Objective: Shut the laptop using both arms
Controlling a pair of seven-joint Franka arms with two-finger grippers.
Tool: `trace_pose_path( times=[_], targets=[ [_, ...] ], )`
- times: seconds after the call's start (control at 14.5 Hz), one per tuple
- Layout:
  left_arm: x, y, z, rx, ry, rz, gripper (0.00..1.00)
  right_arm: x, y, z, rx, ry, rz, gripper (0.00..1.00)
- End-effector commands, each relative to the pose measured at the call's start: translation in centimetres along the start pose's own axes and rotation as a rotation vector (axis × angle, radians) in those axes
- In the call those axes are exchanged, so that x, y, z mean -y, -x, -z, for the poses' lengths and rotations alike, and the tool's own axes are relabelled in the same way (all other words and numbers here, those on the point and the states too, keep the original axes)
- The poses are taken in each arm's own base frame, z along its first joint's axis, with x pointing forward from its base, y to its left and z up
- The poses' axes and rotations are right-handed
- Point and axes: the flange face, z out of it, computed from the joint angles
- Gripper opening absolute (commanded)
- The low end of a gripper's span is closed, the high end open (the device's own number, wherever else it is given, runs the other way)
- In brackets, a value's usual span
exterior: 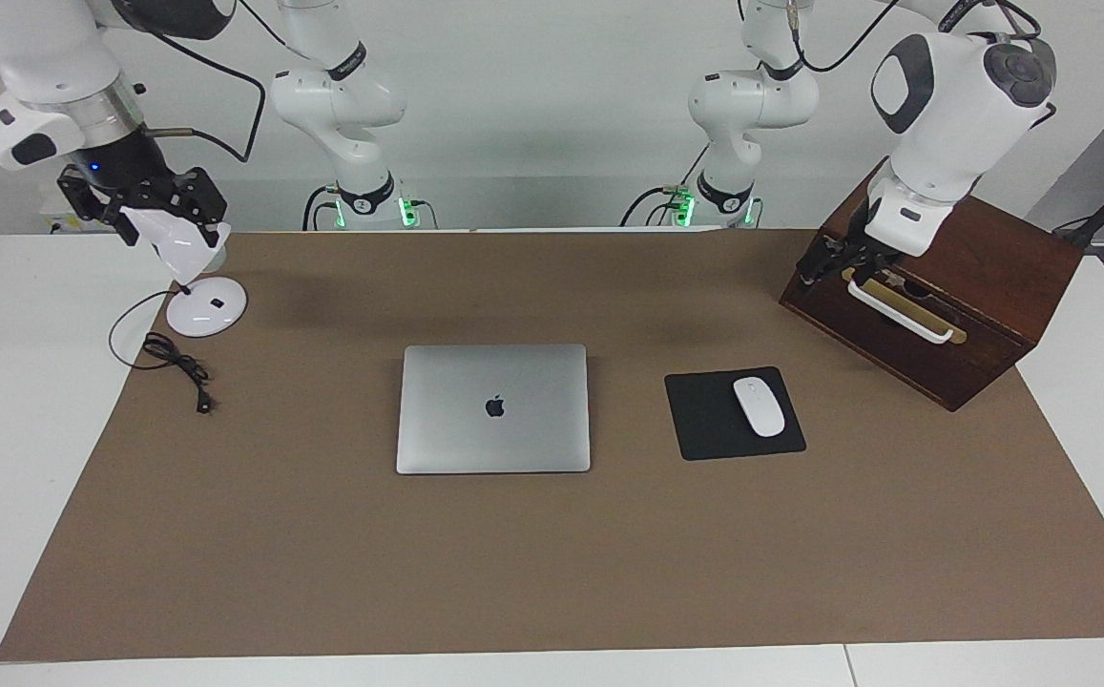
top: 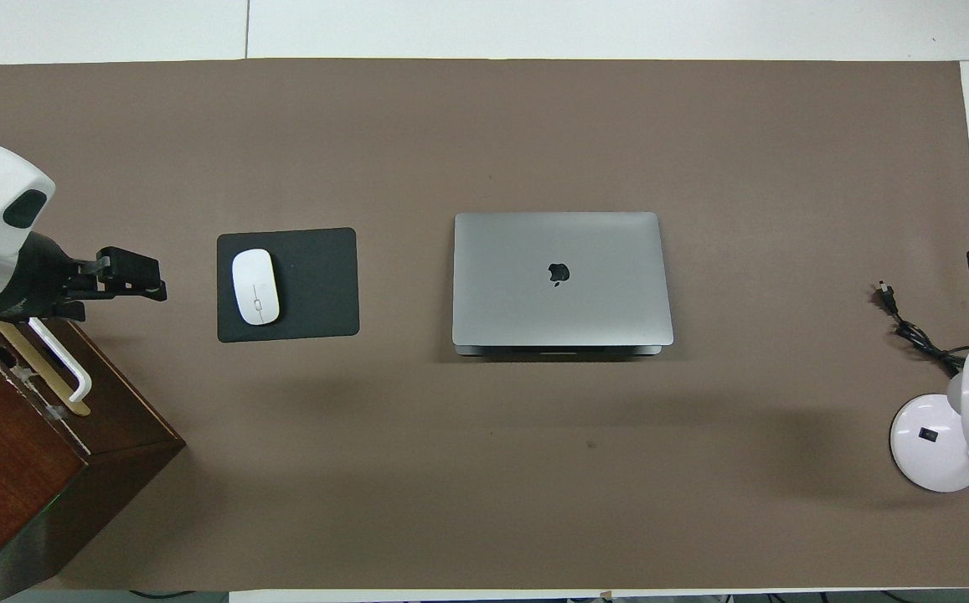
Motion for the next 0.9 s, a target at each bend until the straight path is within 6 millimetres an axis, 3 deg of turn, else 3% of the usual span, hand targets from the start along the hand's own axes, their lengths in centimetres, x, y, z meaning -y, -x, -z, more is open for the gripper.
trace_pose_path(
  times=[0.0,0.14,0.55,0.83],
  targets=[
    [-0.1,-0.2,1.0,0.031,-0.051,-0.104,1.0,0.2,0.4,0.3,0.004,-0.024,-0.024,1.0],
    [-1.8,0.5,4.0,0.01,-0.125,-0.163,1.0,0.3,0.4,0.3,0.004,-0.022,-0.021,1.0],
    [-2.0,0.7,2.7,0.018,-0.129,-0.175,1.0,0.2,0.3,0.1,0.003,-0.022,-0.021,1.0],
    [-2.2,0.1,3.8,-0.024,-0.119,-0.176,1.0,0.4,0.3,0.1,0.004,-0.023,-0.018,1.0]
  ],
)
